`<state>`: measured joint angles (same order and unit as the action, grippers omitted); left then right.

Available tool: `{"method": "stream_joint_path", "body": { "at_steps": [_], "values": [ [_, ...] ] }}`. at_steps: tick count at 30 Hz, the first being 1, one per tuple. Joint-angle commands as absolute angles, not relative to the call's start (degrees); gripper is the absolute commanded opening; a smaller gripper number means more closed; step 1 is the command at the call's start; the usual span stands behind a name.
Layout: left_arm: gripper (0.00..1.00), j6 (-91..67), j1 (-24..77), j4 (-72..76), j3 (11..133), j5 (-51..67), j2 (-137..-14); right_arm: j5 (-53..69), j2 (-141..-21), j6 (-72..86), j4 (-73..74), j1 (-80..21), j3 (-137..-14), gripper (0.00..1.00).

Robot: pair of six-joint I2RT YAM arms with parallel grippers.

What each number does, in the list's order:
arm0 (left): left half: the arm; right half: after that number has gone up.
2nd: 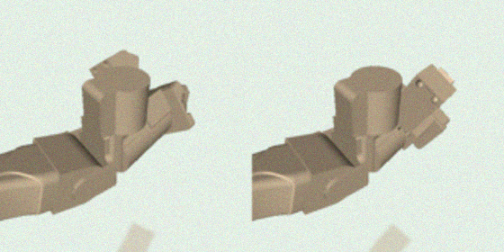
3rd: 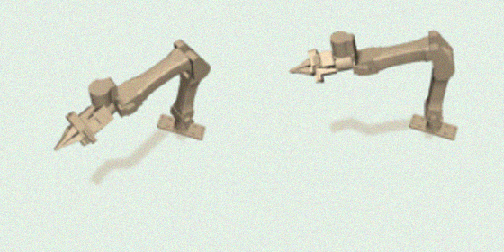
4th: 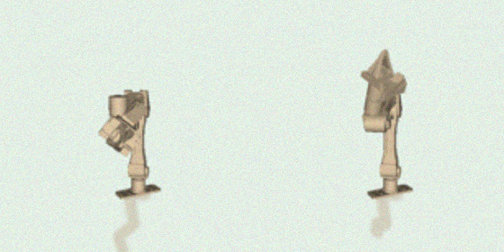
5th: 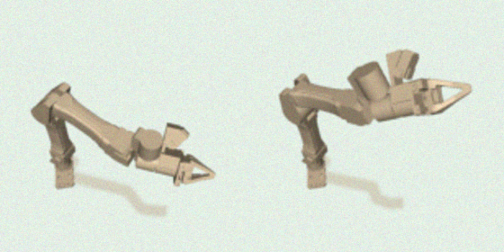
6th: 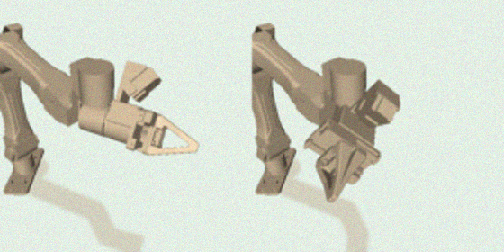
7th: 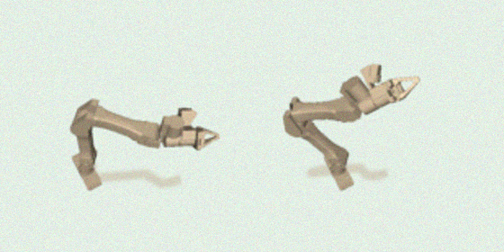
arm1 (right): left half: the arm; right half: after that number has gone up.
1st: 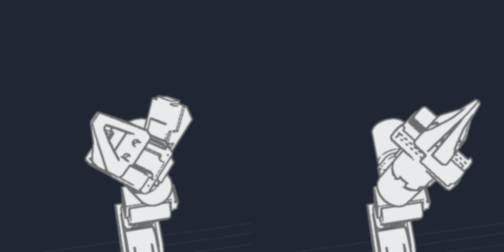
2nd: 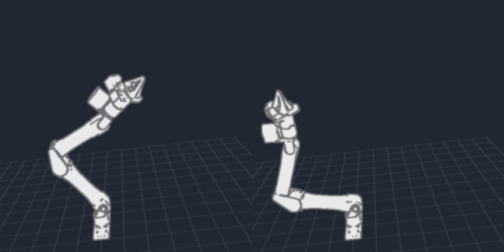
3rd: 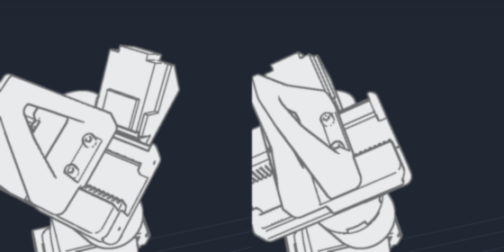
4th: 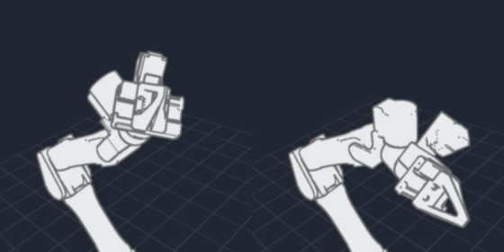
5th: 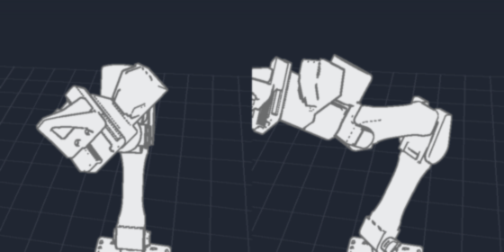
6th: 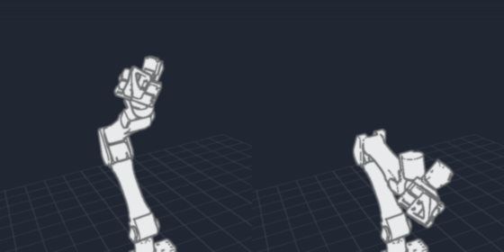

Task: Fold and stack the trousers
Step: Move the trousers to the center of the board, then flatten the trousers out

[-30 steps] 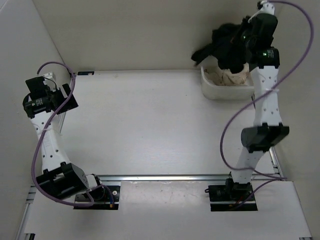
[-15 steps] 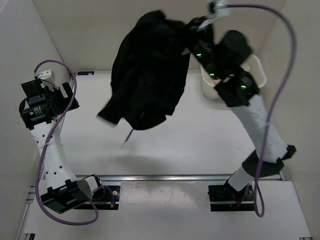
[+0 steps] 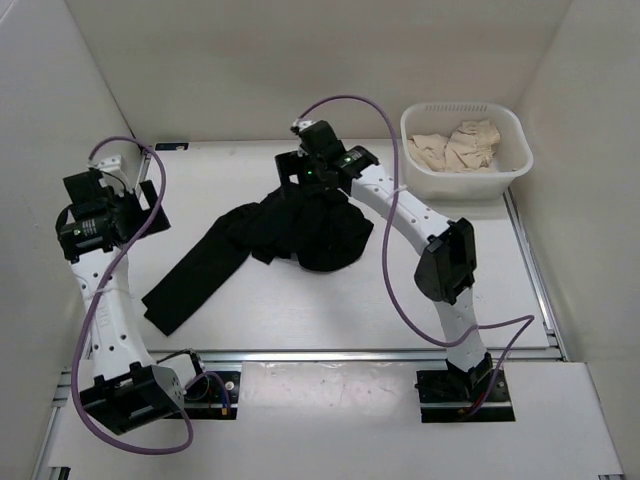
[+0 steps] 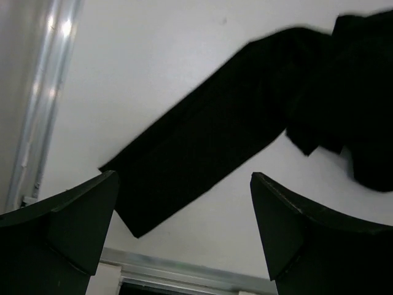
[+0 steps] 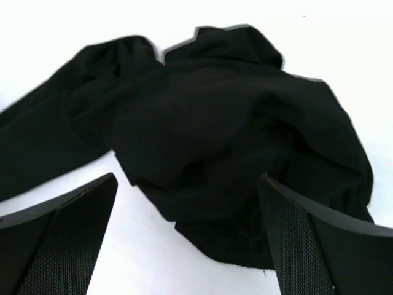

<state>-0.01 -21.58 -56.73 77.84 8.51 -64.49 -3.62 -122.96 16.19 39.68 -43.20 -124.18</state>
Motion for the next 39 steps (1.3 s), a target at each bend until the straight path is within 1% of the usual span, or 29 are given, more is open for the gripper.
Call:
{"method": "stream_joint_path", "body": {
  "at_steps": [1,2,3,4,7,8,9,10,11,12,13,16,19,20,21,22,23,24,25,26,28,30,31,32,34,35,36,39],
  "values": [
    [1.0,0.0,-18.7,-57.0,70.4,8.5,-65.0,-1.9,-112.0,20.7,36.3,-37.9,-115.7,0.99],
    [1.0,0.0,-18.1,-56.3,68.1,7.1,-65.0,-2.5,-109.4,21.4,34.0,-37.4,-110.6,0.99],
    [1.0,0.0,-17.5,-53.2,65.1,2.5,-65.8,-3.2,-105.2,22.1,32.4,-37.4,-105.9,0.99],
    [1.0,0.0,-16.9,-50.7,58.3,-0.7,-66.5,-3.2,-103.7,22.7,30.9,-36.6,-98.2,0.99],
    [1.0,0.0,-16.9,-40.6,47.8,-9.9,-67.8,-3.2,-101.4,24.3,31.5,-35.9,-90.4,0.99],
    [1.0,0.0,-16.9,-33.6,42.2,-15.1,-68.4,-2.3,-101.4,25.1,30.8,-35.4,-88.3,0.99],
    [1.0,0.0,-16.9,-31.1,40.3,-16.8,-70.1,-0.3,-100.8,28.1,29.5,-35.4,-83.6,0.99],
    [1.0,0.0,-16.9,-28.1,38.3,-17.7,-71.4,1.1,-100.8,30.3,25.4,-33.9,-78.6,0.99],
    [1.0,0.0,-16.9,-28.0,38.2,-18.4,-72.8,2.5,-100.8,32.7,22.8,-33.3,-78.6,0.99],
    [1.0,0.0,-16.9,-27.3,37.7,-18.4,-74.3,3.9,-100.8,35.0,20.4,-32.8,-74.7,0.99],
    [1.0,0.0,-16.9,-26.6,37.7,-18.4,-77.5,4.7,-101.4,38.4,18.7,-32.3,-73.7,0.99],
    [1.0,0.0,-16.9,-26.5,37.7,-17.8,-81.2,4.7,-106.4,40.2,17.2,-31.6,-73.7,0.99],
    [1.0,0.0,-16.9,-26.5,37.2,-17.1,-83.2,6.7,-112.3,42.5,19.5,-31.1,-76.5,0.99],
    [0.97,0.0,-16.9,-26.5,36.5,-16.5,-83.8,7.3,-114.5,43.3,18.6,-31.1,-76.6,0.92],
    [0.91,0.0,-16.9,-26.5,36.5,-15.7,-83.8,7.3,-114.5,44.2,18.0,-31.1,-75.9,0.85],
    [0.72,0.0,-16.9,-26.5,35.8,-15.2,-83.8,8.6,-114.5,44.8,15.9,-30.6,-75.3,0.7],
    [0.56,0.0,-16.9,-26.5,35.8,-15.2,-83.8,9.3,-114.5,45.6,14.6,-29.8,-74.4,0.52],
    [0.36,0.0,-16.9,-26.5,35.2,-15.2,-83.8,9.3,-113.7,47.4,13.6,-28.8,-73.5,0.17],
    [0.17,0.0,-16.9,-26.5,35.2,-15.9,-83.2,9.3,-112.8,47.4,13.0,-28.2,-71.8,0.05],
    [0.14,0.0,-16.9,-26.5,35.2,-15.9,-82.5,9.3,-110.3,48.0,13.0,-27.6,-71.1,0.0],
    [0.14,0.0,-18.8,-26.5,35.9,-18.0,-79.9,8.7,-106.7,48.0,13.8,-24.9,-69.4,0.0],
    [0.14,0.0,-21.3,-26.5,37.2,-18.5,-75.9,8.2,-99.5,46.1,15.8,-21.4,-66.5,0.0],
    [0.14,0.0,-24.2,-26.5,38.0,-18.5,-74.5,7.7,-96.8,45.0,17.7,-20.1,-65.9,0.0],
    [0.14,0.0,-25.6,-26.5,40.2,-18.5,-73.3,6.8,-91.5,43.7,23.4,-18.9,-65.9,0.0],
    [0.14,0.0,-28.9,-26.5,42.9,-19.1,-71.1,4.9,-86.8,39.0,29.5,-14.0,-65.9,0.0],
    [0.14,0.0,-29.4,-27.2,45.8,-19.6,-71.1,6.0,-83.6,37.5,34.5,-11.9,-65.9,0.0],
    [0.14,0.0,-29.4,-27.2,47.4,-19.6,-71.1,7.7,-82.6,36.0,37.1,-6.6,-65.9,0.0],
    [0.14,0.0,-29.4,-28.6,53.3,-18.9,-71.1,12.4,-82.4,29.5,44.9,2.2,-67.4,0.0]
  ]
}}
